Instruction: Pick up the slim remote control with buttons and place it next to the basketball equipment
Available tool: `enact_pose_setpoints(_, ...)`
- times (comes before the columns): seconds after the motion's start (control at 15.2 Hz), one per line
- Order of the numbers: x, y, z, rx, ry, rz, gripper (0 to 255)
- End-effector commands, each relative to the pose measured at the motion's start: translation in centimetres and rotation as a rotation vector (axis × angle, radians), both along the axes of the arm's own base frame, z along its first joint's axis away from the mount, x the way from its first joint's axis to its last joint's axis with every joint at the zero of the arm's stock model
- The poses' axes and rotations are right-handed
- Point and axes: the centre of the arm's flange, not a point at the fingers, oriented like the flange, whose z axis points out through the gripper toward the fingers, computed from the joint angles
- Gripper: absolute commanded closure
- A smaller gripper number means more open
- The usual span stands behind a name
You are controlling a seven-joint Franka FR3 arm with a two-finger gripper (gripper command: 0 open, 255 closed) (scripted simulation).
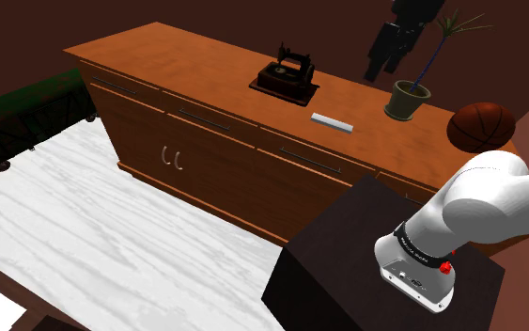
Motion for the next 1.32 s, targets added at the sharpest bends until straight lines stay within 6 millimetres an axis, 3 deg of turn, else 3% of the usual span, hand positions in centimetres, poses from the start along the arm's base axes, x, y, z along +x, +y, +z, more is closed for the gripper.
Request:
enact_pose_setpoints(0.0,0.0,0.0,0.0,0.000,0.000,0.000,0)
enact_pose_setpoints(1.25,9.0,-17.2,-15.9,-0.003,0.008,0.093,0)
